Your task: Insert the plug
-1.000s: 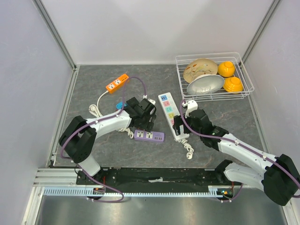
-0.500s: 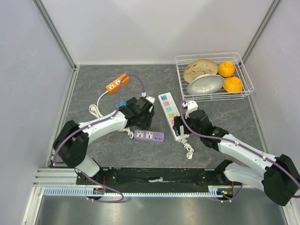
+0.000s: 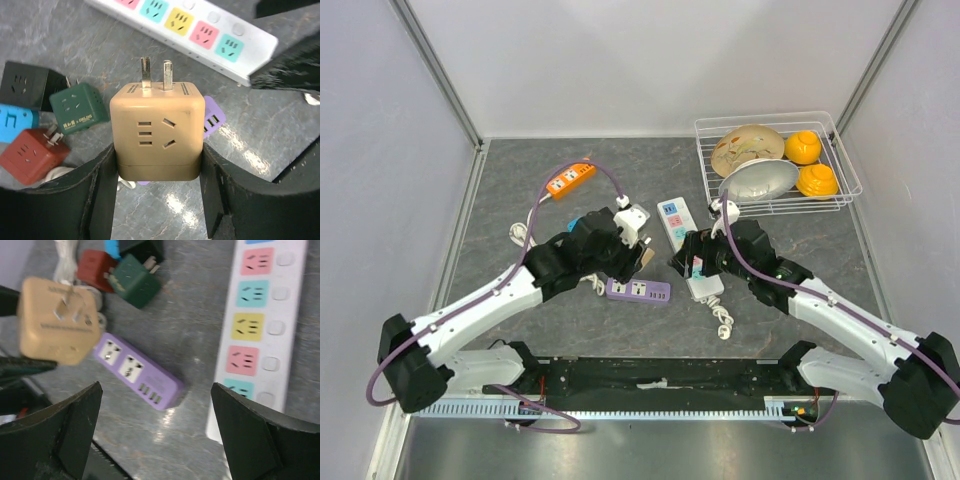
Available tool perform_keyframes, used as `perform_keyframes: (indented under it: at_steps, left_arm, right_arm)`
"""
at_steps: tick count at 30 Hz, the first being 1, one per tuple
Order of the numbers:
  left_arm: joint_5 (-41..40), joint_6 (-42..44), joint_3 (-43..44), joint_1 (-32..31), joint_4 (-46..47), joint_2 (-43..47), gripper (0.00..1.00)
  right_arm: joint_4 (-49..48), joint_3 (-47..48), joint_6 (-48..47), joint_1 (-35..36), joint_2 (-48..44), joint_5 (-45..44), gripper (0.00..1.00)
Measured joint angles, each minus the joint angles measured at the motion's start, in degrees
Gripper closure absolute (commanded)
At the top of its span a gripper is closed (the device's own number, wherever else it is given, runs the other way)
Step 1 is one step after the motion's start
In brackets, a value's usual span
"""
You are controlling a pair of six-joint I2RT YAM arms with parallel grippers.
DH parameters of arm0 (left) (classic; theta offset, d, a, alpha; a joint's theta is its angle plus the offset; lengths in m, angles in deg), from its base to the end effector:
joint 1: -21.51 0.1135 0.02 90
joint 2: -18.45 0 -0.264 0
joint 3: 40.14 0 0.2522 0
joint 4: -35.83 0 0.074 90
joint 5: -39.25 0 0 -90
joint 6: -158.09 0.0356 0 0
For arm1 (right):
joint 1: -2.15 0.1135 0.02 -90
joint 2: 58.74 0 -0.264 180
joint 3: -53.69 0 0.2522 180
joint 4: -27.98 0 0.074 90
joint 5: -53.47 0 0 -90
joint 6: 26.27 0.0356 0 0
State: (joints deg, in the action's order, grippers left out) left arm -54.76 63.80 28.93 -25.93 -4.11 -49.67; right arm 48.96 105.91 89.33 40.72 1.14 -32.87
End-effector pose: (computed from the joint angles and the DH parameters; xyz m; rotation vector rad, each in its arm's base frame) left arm 0.1769 -0.1890 0.2938 0.8033 2.1350 -0.4028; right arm 0.1812 0.1474 0.2557 -0.2842 2.1386 0.7382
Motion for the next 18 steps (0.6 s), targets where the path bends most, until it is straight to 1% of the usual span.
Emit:
perform_keyframes:
  at_steps: [6,12,18]
  left_arm:
    - [3.15,8.81,-1.33,-2.86,0.87,6.32,0.80]
    - [5.42,15.02,-1.33,-4.48,0.96,6.93,0.80]
    - [6.19,18.80,-1.11,-5.60,0.94,6.88,0.78]
  right_arm:
    - [-1.18,4.66,8.35,0.00,1.07,7.34,0.02]
    - [-2.64,8.90,13.66,0.00,1.11,12.17,0.02]
    - [-6.10,9.16,18.56,0.00,2.71,16.41,0.02]
